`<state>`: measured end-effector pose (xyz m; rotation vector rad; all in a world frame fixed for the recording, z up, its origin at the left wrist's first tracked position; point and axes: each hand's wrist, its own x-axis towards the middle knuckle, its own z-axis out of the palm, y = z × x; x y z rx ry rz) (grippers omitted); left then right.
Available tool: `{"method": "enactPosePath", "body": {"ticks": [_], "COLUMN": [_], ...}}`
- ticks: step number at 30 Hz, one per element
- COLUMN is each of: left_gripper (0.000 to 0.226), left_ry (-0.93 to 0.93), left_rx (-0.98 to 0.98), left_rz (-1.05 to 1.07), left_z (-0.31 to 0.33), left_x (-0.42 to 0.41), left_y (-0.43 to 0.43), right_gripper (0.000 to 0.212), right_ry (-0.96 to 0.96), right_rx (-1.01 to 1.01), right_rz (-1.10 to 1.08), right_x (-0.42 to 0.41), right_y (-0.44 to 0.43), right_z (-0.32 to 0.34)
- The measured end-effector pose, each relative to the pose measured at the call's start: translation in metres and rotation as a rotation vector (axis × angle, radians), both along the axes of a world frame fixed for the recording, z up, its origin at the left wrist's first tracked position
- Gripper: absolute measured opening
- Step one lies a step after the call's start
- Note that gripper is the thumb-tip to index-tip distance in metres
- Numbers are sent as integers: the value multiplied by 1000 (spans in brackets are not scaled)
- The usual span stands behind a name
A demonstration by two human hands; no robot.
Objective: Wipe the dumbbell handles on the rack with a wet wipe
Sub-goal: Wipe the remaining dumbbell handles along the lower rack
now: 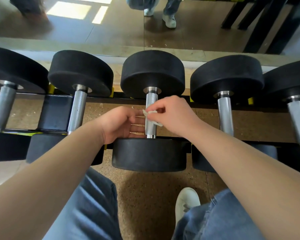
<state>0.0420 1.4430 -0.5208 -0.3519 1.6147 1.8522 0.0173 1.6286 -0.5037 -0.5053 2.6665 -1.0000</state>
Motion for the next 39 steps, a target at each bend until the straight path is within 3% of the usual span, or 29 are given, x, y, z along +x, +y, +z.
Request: {"method": "enactPosePath", "body": {"ticks": [6, 8, 11, 13, 15, 18, 21, 23, 25, 29, 32, 34, 39], "left_gripper": [66, 66, 68, 66, 66, 67, 60, 56, 53, 54, 54, 55, 67], "left_ry": [5, 4, 1, -1, -2, -22, -52, -57, -50, -48, -50, -53, -45], "left_rx": [33, 42, 51, 46, 37, -17, -26, -25, -29, -5, 3, 3, 8], "left_rz": [-1, 11, 29, 46, 46, 28, 87, 124, 115, 120, 118, 112, 120], "left_z": [2, 2, 1, 1, 1, 2, -3, -6, -7, -7, -7, -7, -6], "left_x": [3, 3, 4, 4, 4, 5, 2, 0, 0, 0, 0, 0, 2], "left_y": [-3, -3, -3, -2, -3, -3, -1, 0, 0, -1, -1, -1, -2], "right_gripper": [23, 25, 30, 28, 23, 20, 23, 33, 40, 29, 16, 15, 35], "right_ry": [-202, -84, 112, 137, -57, -501, -601, -556, -477, -154, -11, 105, 327], "right_rx": [289, 192, -43, -61, 8, 124, -96, -393, -499, -31, 158, 156, 9], "right_rz": [366, 261, -83, -210, -223, -163, -352, -500, -515, -221, 5, 51, -118], "right_x": [-1, -6, -14, -17, -15, -5, -14, -27, -33, -22, -8, -6, -15], "right_y": [9, 8, 1, -1, -2, -9, -11, -9, -6, 1, 4, 3, -2], "right_z": [7, 2, -3, -5, -4, -5, -8, -9, -11, -6, -1, -6, -12]}}
